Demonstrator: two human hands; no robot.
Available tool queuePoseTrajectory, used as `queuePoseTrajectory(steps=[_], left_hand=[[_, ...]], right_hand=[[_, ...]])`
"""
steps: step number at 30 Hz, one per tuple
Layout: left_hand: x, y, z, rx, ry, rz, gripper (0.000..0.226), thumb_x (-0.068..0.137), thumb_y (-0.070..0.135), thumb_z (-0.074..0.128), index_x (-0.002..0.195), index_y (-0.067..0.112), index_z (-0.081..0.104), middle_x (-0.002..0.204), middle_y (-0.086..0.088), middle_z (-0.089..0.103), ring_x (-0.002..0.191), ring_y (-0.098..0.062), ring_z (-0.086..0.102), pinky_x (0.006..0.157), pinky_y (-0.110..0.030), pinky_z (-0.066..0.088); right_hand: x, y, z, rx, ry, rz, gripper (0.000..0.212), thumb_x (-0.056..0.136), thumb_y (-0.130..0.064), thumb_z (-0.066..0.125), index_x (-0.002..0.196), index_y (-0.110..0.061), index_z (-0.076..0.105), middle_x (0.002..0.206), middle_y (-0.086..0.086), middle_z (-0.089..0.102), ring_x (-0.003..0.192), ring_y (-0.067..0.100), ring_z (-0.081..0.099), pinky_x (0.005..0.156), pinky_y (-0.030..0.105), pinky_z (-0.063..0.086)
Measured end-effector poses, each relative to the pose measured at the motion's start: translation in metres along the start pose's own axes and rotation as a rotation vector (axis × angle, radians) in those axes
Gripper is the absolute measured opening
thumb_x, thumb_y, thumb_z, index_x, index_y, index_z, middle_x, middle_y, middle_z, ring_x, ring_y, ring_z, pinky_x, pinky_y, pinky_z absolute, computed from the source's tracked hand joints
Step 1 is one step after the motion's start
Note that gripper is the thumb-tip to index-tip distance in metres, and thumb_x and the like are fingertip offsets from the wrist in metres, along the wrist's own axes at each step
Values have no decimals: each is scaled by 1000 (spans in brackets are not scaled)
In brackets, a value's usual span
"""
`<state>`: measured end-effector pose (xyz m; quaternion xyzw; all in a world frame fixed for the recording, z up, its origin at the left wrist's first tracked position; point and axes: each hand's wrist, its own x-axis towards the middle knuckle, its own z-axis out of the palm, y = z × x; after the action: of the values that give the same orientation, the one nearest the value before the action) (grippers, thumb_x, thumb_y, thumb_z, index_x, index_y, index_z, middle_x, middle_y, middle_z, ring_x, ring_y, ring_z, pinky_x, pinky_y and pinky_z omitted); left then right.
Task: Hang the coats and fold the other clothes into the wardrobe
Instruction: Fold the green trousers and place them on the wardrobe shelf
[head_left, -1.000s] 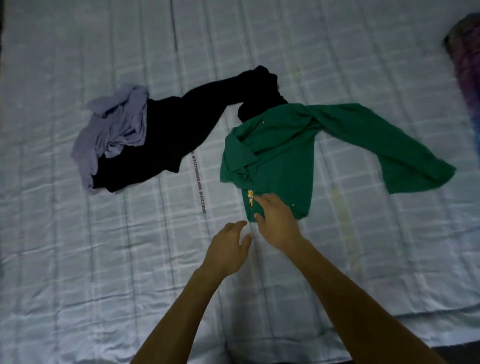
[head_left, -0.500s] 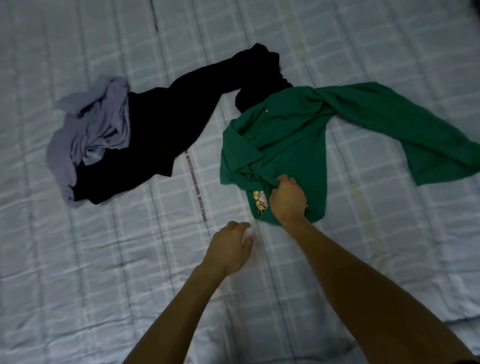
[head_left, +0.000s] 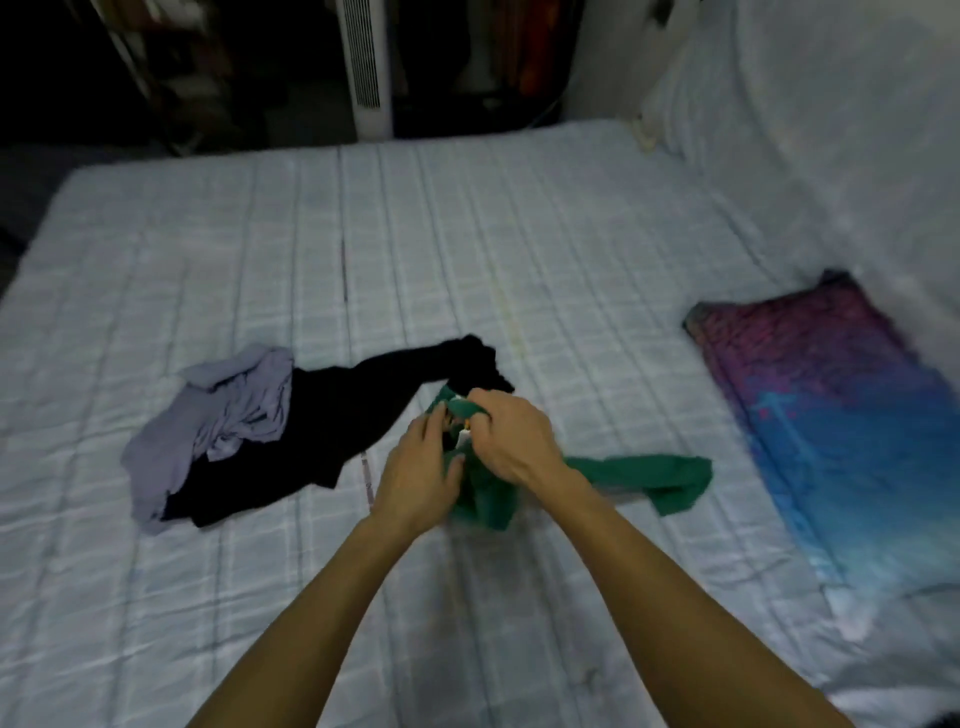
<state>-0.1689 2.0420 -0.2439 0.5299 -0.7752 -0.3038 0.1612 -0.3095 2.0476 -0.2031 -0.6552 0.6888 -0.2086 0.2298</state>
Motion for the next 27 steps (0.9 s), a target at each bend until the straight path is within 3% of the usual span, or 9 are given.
queuePoseTrajectory(steps=[4,6,8,11,13,16,20,23,27], left_hand=[[1,43,-69,-3,208,128,58,89,27,54,142,14,34,139,-8,43,122,-26,45,99,-41,43],[0,63,-103,-24,215,207,37,85,36,48,116,19,54,110,-3,58,100,-26,56,81,-39,48],[-3,82,-135,-69,177,210,21,83,38,48,91,20,55,80,0,60,74,-24,58,63,-37,45],[-8,103,-180,-141,281,148,5,85,19,54,84,17,50,66,-3,57,61,-24,54,51,-33,35],[-10,114,-213,-163,410,123,9,84,11,52,87,19,50,66,-6,58,59,-23,53,50,-31,32],[-15,136,-261,-95,535,223,22,82,6,50,95,23,56,78,-8,65,68,-26,58,54,-30,39],[-24,150,-322,51,655,373,31,78,1,55,101,19,65,95,-6,68,85,-26,62,74,-33,51],[-25,132,-361,303,593,464,23,82,11,68,103,22,65,95,-2,60,87,-27,59,75,-41,52],[-25,82,-390,594,420,171,44,84,8,59,121,29,54,112,-3,54,100,-31,56,81,-44,51]], right_hand=[[-10,-60,-79,-73,63,-150,25,77,-26,33,84,-18,56,84,0,57,75,17,48,65,30,39],[-15,-88,-113,-78,115,-219,20,75,-24,34,78,-20,53,79,-3,52,74,18,48,66,31,40],[-18,-115,-143,-74,168,-265,20,74,-23,36,77,-21,55,79,-4,51,76,19,49,69,33,42],[-17,-143,-180,-95,279,-274,18,76,-21,41,83,-23,58,87,0,57,83,22,53,74,37,45],[-15,-155,-198,-136,331,-251,24,79,-15,48,96,-23,63,100,4,59,92,24,55,81,38,47],[-15,-166,-213,-289,248,-168,39,79,-5,54,113,-22,61,111,5,56,100,24,54,83,37,47],[-15,-171,-223,-402,187,-38,24,78,-3,56,97,-16,64,93,11,64,89,32,60,65,35,48],[-16,-181,-244,-332,199,4,23,80,-2,51,83,-23,61,75,6,61,75,28,61,54,29,43],[-9,-202,-278,-313,237,-53,31,79,-2,48,89,-22,71,84,6,68,74,23,62,65,38,56]])
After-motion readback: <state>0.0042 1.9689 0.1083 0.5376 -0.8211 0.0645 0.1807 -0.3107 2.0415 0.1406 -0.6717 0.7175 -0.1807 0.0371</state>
